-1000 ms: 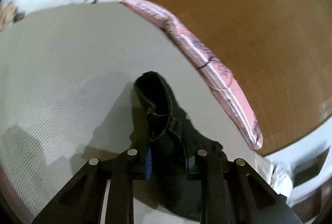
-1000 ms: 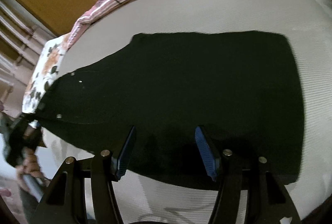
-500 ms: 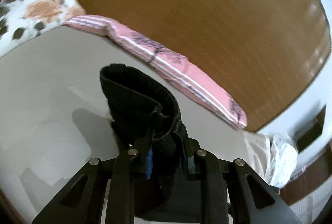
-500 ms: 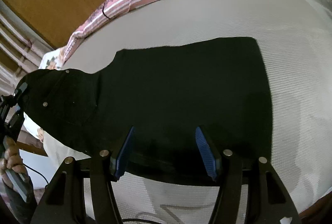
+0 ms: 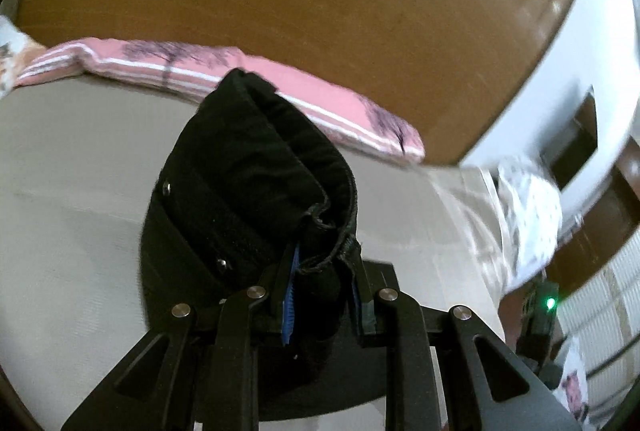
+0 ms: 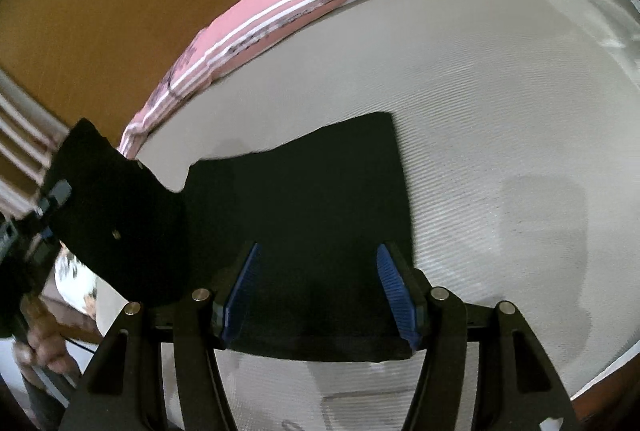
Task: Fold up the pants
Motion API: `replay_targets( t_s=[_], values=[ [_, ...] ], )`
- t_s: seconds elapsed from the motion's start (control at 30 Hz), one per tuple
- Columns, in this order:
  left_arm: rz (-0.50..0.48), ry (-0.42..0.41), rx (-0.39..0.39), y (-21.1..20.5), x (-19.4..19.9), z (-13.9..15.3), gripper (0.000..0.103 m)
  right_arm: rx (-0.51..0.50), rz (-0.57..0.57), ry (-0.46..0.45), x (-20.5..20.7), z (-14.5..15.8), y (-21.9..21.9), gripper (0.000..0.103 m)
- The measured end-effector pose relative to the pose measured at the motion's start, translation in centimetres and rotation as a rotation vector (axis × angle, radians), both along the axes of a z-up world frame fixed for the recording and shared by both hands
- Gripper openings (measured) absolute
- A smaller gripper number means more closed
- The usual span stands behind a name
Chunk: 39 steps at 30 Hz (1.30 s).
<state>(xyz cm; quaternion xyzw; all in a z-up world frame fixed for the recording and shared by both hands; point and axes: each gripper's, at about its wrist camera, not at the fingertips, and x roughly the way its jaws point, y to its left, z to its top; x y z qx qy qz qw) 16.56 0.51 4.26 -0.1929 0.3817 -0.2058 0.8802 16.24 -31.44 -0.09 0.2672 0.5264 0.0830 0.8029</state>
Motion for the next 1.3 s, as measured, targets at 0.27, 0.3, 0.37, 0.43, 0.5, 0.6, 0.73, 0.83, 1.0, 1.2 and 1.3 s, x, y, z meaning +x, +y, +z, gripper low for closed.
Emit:
replay_targets(
  t_s=[0.27, 0.3, 0.37, 0.43, 0.5, 0.6, 0.73, 0.83, 1.0, 1.2, 1.3],
  values=[
    [-0.150, 0.106, 0.055, -7.2, 0.3, -3.8, 0.021, 0.037, -0.075, -0.013, -0.4, -0.2, -2.4, 0.059],
    [-0.158, 0.116, 0.069, -7.8, 0.2, -4.4, 0.021, 0.039, -0.077, -0.014, -0.4, -0.3, -2.6, 0.059],
    [-0.176, 0.128, 0.112, -9.1, -0.1, -5.6, 0.021, 0.039, -0.083, -0.013, -0.4, -0.4, -2.8, 0.059],
    [-0.199, 0.134, 0.165, -10.4, -0.4, -6.8, 0.022, 0.048, -0.085, -0.014, -0.4, -0.6, -2.8, 0.059],
    [-0.211, 0.143, 0.196, -11.1, -0.7, -7.6, 0.022, 0.054, -0.088, -0.013, -0.5, -0.8, -2.9, 0.059],
    [-0.228, 0.136, 0.235, -11.9, -1.0, -8.3, 0.024, 0.064, -0.087, -0.014, -0.4, -1.0, -3.0, 0.059],
    [-0.250, 0.126, 0.250, -12.1, -1.5, -8.0, 0.033, 0.083, -0.091, -0.008, -0.4, -1.2, -3.3, 0.059],
    [-0.275, 0.151, 0.226, -12.0, -1.6, -7.8, 0.048, 0.110, -0.095, -0.004, -0.4, -1.4, -3.4, 0.059],
    [-0.311, 0.125, 0.221, -11.4, -3.1, -6.2, 0.049, 0.130, -0.081, 0.002, -0.4, -1.8, -3.1, 0.059],
    [-0.194, 0.103, 0.221, -6.5, -3.2, -4.9, 0.053, 0.224, 0.007, 0.038, 0.5, -2.9, -2.0, 0.059],
    [-0.087, 0.130, 0.252, -3.1, -2.2, -5.3, 0.053, 0.226, 0.114, 0.058, 1.9, -3.6, -0.9, 0.059]
  ],
)
